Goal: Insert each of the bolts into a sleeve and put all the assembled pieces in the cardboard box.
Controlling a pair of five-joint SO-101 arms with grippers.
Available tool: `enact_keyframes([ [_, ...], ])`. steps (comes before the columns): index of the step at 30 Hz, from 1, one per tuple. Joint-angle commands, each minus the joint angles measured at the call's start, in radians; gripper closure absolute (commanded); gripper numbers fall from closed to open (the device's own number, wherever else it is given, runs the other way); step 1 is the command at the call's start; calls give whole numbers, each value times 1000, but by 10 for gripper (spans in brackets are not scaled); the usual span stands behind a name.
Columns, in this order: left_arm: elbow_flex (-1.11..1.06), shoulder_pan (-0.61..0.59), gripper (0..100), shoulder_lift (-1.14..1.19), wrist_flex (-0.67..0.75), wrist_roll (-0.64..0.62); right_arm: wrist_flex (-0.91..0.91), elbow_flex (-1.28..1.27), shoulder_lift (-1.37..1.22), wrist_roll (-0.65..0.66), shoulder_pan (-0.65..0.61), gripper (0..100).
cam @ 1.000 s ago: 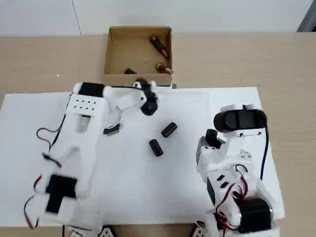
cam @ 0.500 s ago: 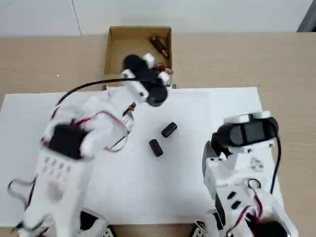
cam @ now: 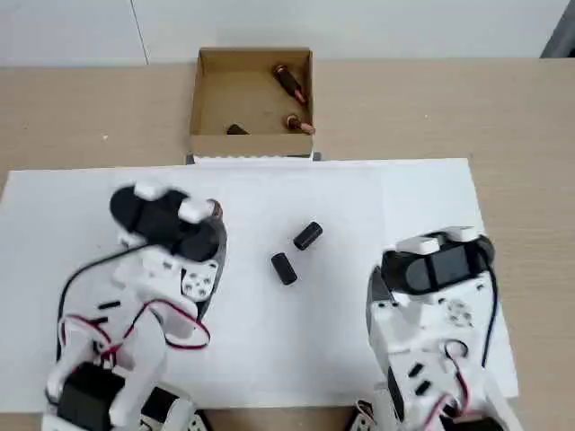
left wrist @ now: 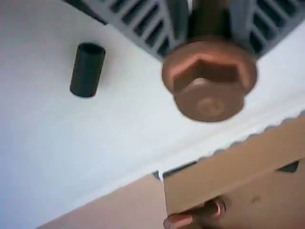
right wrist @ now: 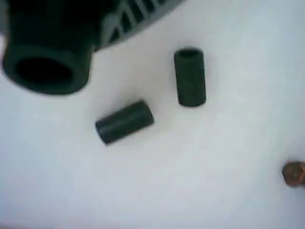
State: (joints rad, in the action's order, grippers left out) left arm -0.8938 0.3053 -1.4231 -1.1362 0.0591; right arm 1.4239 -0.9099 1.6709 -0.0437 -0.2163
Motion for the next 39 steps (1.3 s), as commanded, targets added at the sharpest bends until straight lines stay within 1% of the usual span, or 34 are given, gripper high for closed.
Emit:
enact_keyframes([
  [1,-94,-2,995,-132,58,-14,-120,-104,58,38,4,996],
  [9,-229,-2,995,-261,161,-239,-285,-287,140,38,-151,996],
  [15,-266,17,995,-305,215,-482,-387,-371,142,37,-222,996],
  [19,-286,37,995,-338,259,-529,-427,-420,142,43,-303,996],
  [23,-292,49,995,-359,296,-618,-475,-482,142,49,-381,996],
  [27,-292,49,995,-361,333,-695,-536,-543,142,107,-426,996],
  [31,-298,51,995,-361,333,-761,-604,-583,142,149,-481,996],
  [35,-332,104,995,-365,333,-776,-662,-603,142,204,-539,996],
  [39,-335,143,995,-365,333,-773,-696,-603,142,226,-549,996],
])
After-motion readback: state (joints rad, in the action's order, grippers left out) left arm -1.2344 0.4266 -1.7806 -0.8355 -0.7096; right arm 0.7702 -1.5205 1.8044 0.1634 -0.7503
